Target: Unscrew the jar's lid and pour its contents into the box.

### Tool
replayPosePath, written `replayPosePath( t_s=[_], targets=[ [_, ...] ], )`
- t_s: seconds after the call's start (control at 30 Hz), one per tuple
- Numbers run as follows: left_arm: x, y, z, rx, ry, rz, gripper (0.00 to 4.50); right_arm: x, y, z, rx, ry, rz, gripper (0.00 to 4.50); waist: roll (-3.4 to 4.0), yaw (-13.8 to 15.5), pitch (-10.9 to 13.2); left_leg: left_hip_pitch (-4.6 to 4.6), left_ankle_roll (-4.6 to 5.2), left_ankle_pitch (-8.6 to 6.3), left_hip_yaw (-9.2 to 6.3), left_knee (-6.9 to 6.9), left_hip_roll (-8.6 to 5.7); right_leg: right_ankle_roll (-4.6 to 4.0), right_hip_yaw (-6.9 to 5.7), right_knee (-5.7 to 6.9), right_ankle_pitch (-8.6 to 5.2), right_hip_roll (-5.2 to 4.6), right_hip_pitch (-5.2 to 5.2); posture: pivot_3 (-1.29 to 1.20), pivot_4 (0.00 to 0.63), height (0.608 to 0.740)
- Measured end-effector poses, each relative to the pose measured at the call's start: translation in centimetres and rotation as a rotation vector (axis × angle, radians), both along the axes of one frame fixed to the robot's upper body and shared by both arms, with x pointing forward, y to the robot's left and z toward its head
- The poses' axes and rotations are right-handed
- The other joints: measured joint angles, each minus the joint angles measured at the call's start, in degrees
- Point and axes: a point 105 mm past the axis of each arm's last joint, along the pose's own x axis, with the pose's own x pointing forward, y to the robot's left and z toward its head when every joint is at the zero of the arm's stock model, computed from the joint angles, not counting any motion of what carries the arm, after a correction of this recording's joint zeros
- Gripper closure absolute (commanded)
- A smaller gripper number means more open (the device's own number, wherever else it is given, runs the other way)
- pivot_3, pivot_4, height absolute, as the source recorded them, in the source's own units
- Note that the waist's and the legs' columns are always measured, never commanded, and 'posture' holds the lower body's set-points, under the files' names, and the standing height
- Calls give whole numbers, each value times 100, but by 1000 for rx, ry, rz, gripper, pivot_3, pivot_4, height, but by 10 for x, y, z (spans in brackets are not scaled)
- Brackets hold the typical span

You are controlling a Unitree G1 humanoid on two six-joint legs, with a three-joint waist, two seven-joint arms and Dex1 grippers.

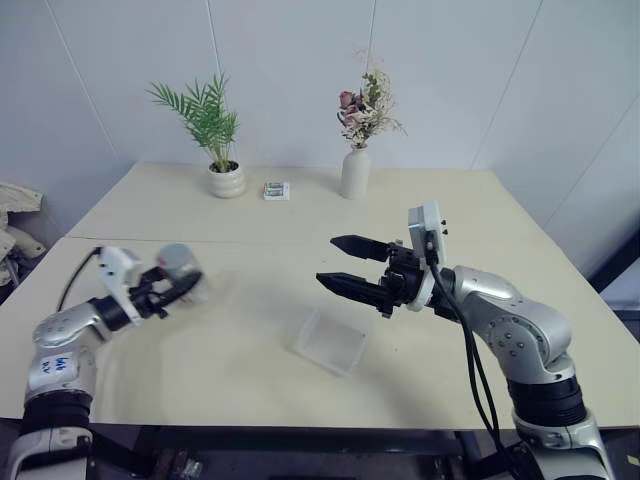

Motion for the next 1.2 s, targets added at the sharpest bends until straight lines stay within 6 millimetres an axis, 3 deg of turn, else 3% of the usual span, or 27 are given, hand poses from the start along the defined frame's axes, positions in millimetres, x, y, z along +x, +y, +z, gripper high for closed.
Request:
replayPosePath(
  t_s=[0.07, 0.3, 0.57, 0.8, 1.2],
  targets=[
    [-8, -32, 1, 30, 23, -125, 2433, -2, 3, 2, -23, 3, -18, 0, 1, -8, 0, 3, 2, 1, 0, 1, 0, -1, 2, 3, 0, 6, 0, 0, 150, 740],
    [-12, -94, 14, 31, 72, -343, 2433, -1, 8, 15, -62, -75, -122, 0, 1, 12, 1, -1, 5, 3, -1, 9, -2, 3, 3, -3, 2, 11, 3, 0, 150, 740],
    [-8, -132, 29, 43, 71, -435, 2433, -8, 25, 10, -71, -65, -169, 0, 2, 1, 1, -3, 7, 2, -3, 7, 0, 3, 3, -2, 1, 16, 0, 0, 150, 740],
    [-4, -140, 18, 59, 128, -442, 2433, 0, 24, -1, -82, -43, -256, 0, 2, -3, 1, -3, 7, 2, -3, 8, 0, 3, 4, -1, 1, 16, 0, 0, 150, 740],
    [-3, -143, 22, 74, 113, -445, 2433, 4, 28, -8, -107, -46, -280, 0, 2, -1, 1, -3, 7, 2, -3, 8, 0, 3, 4, -2, 1, 16, 0, 0, 150, 740]
  ],
)
